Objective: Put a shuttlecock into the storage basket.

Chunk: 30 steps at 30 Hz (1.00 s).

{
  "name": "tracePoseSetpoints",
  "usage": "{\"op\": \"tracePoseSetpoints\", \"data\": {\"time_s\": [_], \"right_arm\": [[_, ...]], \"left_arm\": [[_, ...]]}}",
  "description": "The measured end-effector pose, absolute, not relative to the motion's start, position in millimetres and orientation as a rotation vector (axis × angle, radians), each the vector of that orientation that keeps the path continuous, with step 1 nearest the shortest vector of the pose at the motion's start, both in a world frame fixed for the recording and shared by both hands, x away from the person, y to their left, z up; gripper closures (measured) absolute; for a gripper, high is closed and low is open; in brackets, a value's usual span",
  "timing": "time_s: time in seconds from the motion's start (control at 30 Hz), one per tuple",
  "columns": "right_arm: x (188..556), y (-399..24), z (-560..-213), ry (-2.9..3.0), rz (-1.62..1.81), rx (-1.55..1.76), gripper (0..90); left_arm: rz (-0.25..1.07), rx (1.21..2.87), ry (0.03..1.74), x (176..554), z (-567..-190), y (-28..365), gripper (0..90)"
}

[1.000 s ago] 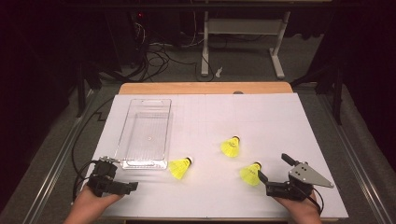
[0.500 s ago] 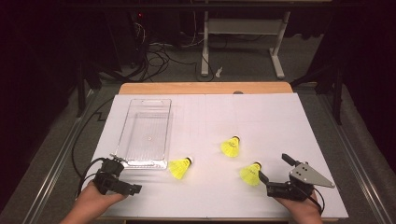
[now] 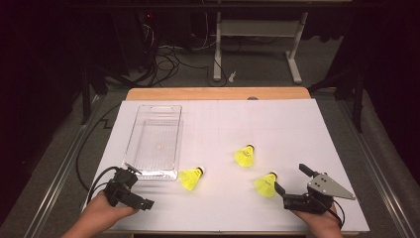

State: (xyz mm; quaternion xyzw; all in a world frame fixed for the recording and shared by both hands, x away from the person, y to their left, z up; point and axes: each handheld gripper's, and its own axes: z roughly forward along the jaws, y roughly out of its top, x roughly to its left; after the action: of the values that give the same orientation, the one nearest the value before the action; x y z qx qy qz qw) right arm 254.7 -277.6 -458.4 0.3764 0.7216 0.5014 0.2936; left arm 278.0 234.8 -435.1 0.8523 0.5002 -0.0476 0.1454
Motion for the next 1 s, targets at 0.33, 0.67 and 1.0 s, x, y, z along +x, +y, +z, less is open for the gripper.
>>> {"op": "tracePoseSetpoints", "data": {"time_s": [0.33,0.67,1.0], "right_arm": [[254.6,-277.0,-458.5,1.925,1.337,0.998,0.3],[254.8,-276.5,-458.6,1.93,1.338,0.996,0.3],[254.4,-275.1,-458.7,1.937,1.34,0.99,0.4]], "left_arm": [[-0.172,2.506,1.378,277.8,-433.2,213.4,0.7],[-0.198,2.541,1.319,278.8,-432.2,191.7,0.7],[-0.236,2.565,1.258,279.9,-431.4,169.5,0.7]]}}
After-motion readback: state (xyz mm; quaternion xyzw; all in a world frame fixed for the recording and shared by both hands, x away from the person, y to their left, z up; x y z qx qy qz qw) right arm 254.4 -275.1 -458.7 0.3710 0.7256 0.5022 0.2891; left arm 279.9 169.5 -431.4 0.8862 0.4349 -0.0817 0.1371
